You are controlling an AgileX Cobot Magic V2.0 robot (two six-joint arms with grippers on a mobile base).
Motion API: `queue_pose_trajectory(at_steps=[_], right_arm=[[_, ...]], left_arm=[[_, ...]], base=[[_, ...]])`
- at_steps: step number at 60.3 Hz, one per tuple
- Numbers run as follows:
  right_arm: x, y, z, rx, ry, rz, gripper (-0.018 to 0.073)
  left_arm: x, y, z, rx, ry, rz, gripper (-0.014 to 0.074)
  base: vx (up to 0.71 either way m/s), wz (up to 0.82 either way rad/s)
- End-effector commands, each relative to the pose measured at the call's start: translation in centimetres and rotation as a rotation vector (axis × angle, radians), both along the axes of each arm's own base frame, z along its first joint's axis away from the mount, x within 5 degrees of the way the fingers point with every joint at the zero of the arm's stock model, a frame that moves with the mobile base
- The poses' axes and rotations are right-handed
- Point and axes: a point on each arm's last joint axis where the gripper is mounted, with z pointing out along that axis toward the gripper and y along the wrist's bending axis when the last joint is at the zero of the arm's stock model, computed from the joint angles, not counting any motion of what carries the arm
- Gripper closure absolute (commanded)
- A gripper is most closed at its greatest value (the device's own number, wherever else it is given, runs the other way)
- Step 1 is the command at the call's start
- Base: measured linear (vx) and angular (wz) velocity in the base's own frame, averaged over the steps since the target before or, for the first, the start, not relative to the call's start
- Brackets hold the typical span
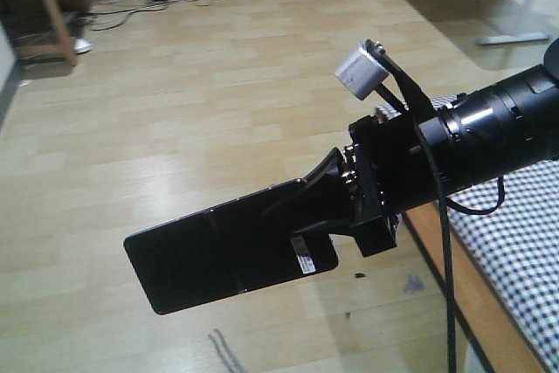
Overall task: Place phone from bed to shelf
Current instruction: 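Drive the base away from the bed holding the phone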
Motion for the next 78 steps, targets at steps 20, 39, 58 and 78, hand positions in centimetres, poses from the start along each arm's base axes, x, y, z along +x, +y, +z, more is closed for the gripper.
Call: queue_pose_trajectory(at_steps=[20, 39, 58, 78], right_arm=[[-1.26, 0.04, 2.29, 0.101, 0.002, 0.054, 0.0561], [-1.26, 0.04, 2.29, 0.101, 0.002, 0.054, 0.0561], [-1.26, 0.04, 2.29, 0.101, 0.002, 0.054, 0.0561], [-1.26, 0.04, 2.29, 0.101, 0.002, 0.054, 0.0561]], left_arm=[[-0.12, -0.05, 1.56, -0.004, -0.106, -0.004, 0.0596], [-0.12, -0.05, 1.56, -0.004, -0.106, -0.004, 0.0596], [-0.12, -0.05, 1.56, -0.004, -0.106, -0.004, 0.0596], [-0.12, -0.05, 1.56, -0.004, -0.106, -0.004, 0.0596]], base=[[-0.12, 0.46], [-0.04, 0.14], [0.04, -0.02], [0.12, 0.00]])
